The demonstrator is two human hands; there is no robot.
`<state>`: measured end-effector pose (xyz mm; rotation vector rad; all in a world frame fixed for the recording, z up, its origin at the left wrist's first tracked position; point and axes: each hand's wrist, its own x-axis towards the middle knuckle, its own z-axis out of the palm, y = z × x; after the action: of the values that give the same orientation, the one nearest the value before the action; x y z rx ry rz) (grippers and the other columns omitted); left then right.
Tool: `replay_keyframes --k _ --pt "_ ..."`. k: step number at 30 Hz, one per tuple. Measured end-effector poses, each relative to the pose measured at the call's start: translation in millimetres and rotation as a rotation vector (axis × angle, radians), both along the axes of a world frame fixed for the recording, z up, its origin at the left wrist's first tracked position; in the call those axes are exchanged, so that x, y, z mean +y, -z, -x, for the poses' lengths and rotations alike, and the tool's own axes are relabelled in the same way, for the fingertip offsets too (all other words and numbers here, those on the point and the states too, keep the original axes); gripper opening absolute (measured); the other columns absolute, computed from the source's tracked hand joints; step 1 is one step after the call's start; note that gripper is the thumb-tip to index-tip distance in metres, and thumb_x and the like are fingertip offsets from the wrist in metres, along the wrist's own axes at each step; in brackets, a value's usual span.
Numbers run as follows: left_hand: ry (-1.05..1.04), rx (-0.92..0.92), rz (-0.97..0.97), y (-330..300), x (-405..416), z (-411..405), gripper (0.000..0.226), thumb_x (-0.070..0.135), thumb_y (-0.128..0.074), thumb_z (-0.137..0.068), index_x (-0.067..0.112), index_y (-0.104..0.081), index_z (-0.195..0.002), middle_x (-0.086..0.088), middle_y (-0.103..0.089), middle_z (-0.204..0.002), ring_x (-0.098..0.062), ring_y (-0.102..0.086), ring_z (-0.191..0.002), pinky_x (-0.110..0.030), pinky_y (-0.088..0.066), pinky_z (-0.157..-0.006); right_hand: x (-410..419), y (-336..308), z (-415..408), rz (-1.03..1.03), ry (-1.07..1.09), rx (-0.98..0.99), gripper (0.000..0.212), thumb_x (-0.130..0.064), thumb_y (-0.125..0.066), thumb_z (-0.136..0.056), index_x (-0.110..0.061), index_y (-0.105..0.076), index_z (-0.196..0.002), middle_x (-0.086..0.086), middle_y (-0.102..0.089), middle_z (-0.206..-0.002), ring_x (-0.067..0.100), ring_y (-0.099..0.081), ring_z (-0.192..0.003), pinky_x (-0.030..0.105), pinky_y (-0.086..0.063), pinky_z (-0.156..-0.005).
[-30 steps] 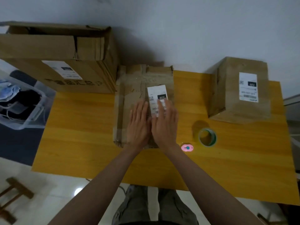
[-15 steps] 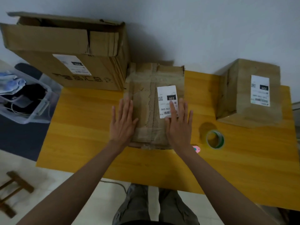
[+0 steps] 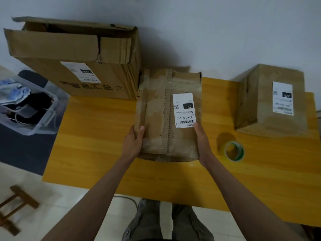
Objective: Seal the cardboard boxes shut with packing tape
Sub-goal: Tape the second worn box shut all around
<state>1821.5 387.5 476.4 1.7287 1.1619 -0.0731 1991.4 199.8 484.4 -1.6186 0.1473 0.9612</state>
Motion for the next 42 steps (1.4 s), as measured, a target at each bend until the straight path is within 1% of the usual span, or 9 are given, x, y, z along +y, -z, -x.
replay_keyframes --k 3,7,12,15,21,27,31,36,42 --pt "0.012 -0.018 0.024 4.3 1.3 -2.3 0.087 0.07 -0.03 -0.094 0.011 -0.03 -0.157 -0.008 -0.063 -0.131 -0.029 -0.063 -0.116 -0.044 -0.057 -0.086 -4.3 -10.6 -1.7 -0.057 -0.043 0.009 0.047 -0.058 -0.043 -0.101 -0.032 -0.058 -0.137 -0.006 -0.068 -0.128 0.019 -0.066 -0.116 0.041 -0.057 -0.092" --pt "0.039 -0.035 0.049 6.1 -5.9 -13.2 0.086 0.068 -0.032 -0.094 0.008 -0.031 -0.156 -0.012 -0.065 -0.123 -0.026 -0.065 -0.104 -0.023 -0.051 -0.064 -21.3 -21.1 -3.8 -0.073 -0.036 -0.053 0.052 -0.065 -0.039 -0.099 -0.036 -0.055 -0.139 -0.007 -0.064 -0.134 0.018 -0.061 -0.123 0.051 -0.049 -0.105" --pt "0.004 -0.101 0.189 11.2 -23.5 -26.0 0.091 0.077 -0.036 -0.092 0.012 -0.034 -0.155 -0.002 -0.064 -0.128 -0.021 -0.063 -0.113 -0.048 -0.056 -0.093 -44.1 -37.8 -11.0 -0.043 -0.027 -0.31 0.069 -0.078 -0.043 -0.09 -0.048 -0.032 -0.151 -0.005 -0.04 -0.154 0.019 -0.04 -0.142 0.053 -0.04 -0.112" --pt "0.041 -0.076 0.103 11.5 -39.7 -33.6 0.07 0.054 -0.036 -0.103 -0.001 -0.043 -0.145 -0.003 -0.065 -0.105 -0.014 -0.064 -0.09 -0.018 -0.052 -0.066 -55.1 -41.1 -24.4 0.048 -0.074 -0.409 0.076 -0.073 -0.058 -0.084 -0.05 -0.031 -0.151 -0.007 -0.039 -0.152 0.018 -0.042 -0.138 0.051 -0.045 -0.107" --pt "0.158 0.09 -0.141 6.6 -52.3 -17.1 0.061 0.045 -0.038 -0.106 0.004 -0.036 -0.151 -0.013 -0.064 -0.098 -0.019 -0.055 -0.068 -0.019 -0.035 -0.045 -69.6 -26.3 -4.1 0.03 -0.06 -0.214 0.045 -0.042 -0.059 -0.098 -0.031 -0.047 -0.14 -0.01 -0.061 -0.132 0.009 -0.059 -0.123 0.021 -0.054 -0.085" --pt "0.175 0.125 -0.12 -16.2 -37.3 -45.3 0.068 0.055 -0.048 -0.101 0.017 -0.028 -0.154 -0.013 -0.058 -0.136 -0.033 -0.06 -0.113 -0.042 -0.052 -0.086 -59.3 -9.2 -20.7 0.193 -0.03 -0.306 0.055 -0.045 -0.059 -0.097 -0.031 -0.039 -0.146 -0.004 -0.054 -0.141 0.019 -0.054 -0.13 0.04 -0.051 -0.101" --pt "0.208 -0.017 -0.327 -29.9 -12.7 -118.0 0.081 0.059 -0.046 -0.1 0.022 -0.01 -0.162 -0.007 -0.016 -0.168 -0.032 -0.023 -0.151 -0.051 -0.027 -0.121 -2.9 -23.1 -73.2 0.471 -0.095 -0.774 0.063 -0.041 -0.047 -0.101 -0.022 -0.022 -0.156 0.008 -0.023 -0.159 0.027 -0.029 -0.144 0.048 -0.031 -0.117" --pt "0.53 0.04 -0.723 -25.6 5.1 -218.8 0.067 0.051 -0.02 -0.108 0.017 -0.002 -0.163 -0.007 0.005 -0.171 -0.025 0.009 -0.156 -0.043 0.007 -0.125 73.0 -24.3 -134.1 0.718 -0.361 -1.105 0.061 -0.046 -0.032 -0.104 -0.017 -0.023 -0.157 0.012 -0.014 -0.166 0.032 -0.009 -0.154 0.052 -0.007 -0.123" --pt "0.627 0.144 -0.815 10.9 30.8 -227.5 0.07 0.056 -0.003 -0.105 0.016 0.004 -0.162 -0.006 0.011 -0.17 -0.024 0.016 -0.155 -0.048 0.006 -0.126 50.9 10.8 -168.2 0.883 -0.572 -1.153 0.059 -0.05 -0.021 -0.106 -0.025 -0.016 -0.16 0.01 -0.007 -0.168 0.032 -0.003 -0.155 0.056 -0.006 -0.124"
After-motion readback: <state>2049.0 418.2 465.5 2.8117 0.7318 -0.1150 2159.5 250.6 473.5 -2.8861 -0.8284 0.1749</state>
